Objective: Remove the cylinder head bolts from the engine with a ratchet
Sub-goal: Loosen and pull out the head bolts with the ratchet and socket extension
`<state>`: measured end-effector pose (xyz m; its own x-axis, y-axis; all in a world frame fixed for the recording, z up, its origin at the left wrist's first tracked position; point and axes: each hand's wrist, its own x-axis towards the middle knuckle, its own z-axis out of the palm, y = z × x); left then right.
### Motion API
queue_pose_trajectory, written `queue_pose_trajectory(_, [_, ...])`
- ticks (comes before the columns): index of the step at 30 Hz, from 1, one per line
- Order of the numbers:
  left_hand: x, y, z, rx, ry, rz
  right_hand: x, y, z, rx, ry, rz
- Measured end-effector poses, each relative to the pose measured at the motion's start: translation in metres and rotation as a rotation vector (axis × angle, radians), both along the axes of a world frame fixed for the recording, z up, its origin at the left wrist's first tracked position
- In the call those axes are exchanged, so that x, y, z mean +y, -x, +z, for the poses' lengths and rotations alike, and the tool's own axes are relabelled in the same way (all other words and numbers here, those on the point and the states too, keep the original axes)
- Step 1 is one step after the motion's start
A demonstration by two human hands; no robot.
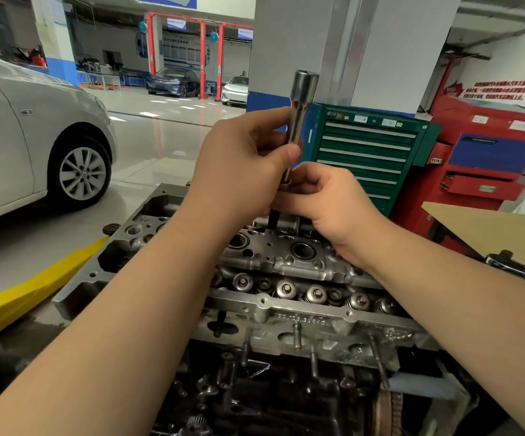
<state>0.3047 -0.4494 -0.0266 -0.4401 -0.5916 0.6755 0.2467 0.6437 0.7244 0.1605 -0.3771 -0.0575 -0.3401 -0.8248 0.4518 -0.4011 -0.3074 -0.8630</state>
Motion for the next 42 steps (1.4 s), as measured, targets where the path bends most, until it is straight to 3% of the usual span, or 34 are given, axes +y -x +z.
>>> queue_pose_trajectory(3, [0.0039, 0.0008, -0.0002, -0.021, 0.024, -0.043, -0.0013, -0.0002, 0.0001, 0.03, 0.023, -0.03])
queue_pose_trajectory(6, [0.0039, 0.003, -0.0009, -0.066, 0.09, 0.131, 0.0018, -0.0021, 0.0012, 0.049, 0.027, 0.042])
queue_pose_trajectory(10, [0.0033, -0.0006, 0.0009, -0.038, 0.103, 0.186, 0.004, -0.0021, 0.0003, 0.051, -0.034, 0.154])
queue_pose_trajectory(17, [0.0044, 0.0017, -0.0014, -0.043, 0.071, 0.017, -0.0023, -0.0001, -0.0018, 0.02, 0.013, -0.02])
queue_pose_trajectory(23, [0.0025, 0.0012, -0.0016, -0.018, 0.148, 0.259, 0.0028, -0.0019, 0.0002, 0.122, -0.038, 0.101])
queue_pose_trajectory(33, [0.0038, 0.0027, 0.0008, -0.079, 0.17, 0.118, 0.0, -0.0025, -0.0012, 0.127, -0.013, -0.071])
queue_pose_trajectory(38, [0.0029, 0.0041, -0.0011, -0.052, 0.198, 0.263, 0.0041, -0.0028, -0.0002, 0.153, -0.03, 0.083])
queue_pose_trajectory(42, [0.0, 0.0024, 0.0, -0.027, 0.148, 0.295, 0.0049, -0.004, 0.0009, 0.18, -0.054, 0.067])
